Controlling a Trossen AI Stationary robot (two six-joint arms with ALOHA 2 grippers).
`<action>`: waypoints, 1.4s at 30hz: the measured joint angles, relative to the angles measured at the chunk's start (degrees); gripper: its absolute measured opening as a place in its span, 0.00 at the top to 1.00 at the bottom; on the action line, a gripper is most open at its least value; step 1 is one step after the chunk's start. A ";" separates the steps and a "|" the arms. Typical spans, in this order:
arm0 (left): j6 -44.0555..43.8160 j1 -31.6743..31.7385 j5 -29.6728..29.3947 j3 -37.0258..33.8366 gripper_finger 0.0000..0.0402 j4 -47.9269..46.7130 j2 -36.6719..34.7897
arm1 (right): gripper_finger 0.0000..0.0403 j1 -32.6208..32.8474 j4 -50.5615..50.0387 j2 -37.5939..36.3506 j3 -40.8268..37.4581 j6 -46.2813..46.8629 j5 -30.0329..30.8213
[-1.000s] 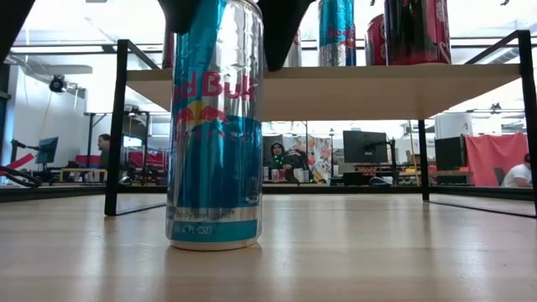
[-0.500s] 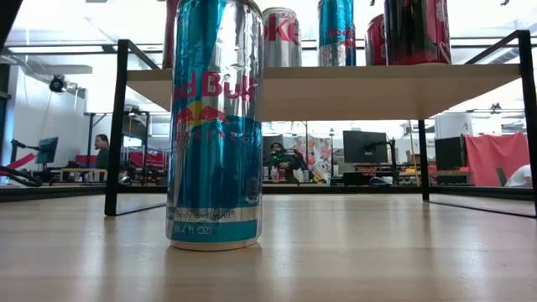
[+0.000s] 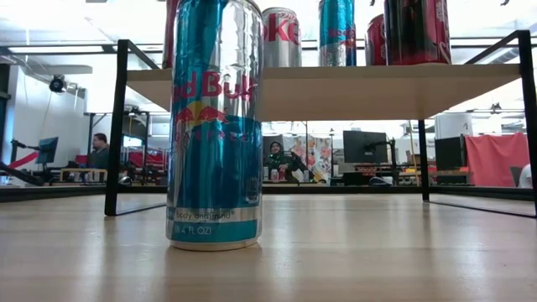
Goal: Place canned beverage on shelf
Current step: Put the blue soda can on the shelf
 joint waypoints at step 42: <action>33.17 -5.49 -33.37 -2.56 0.07 -7.34 0.24 | 0.01 0.00 0.02 -0.01 -0.01 -0.06 0.01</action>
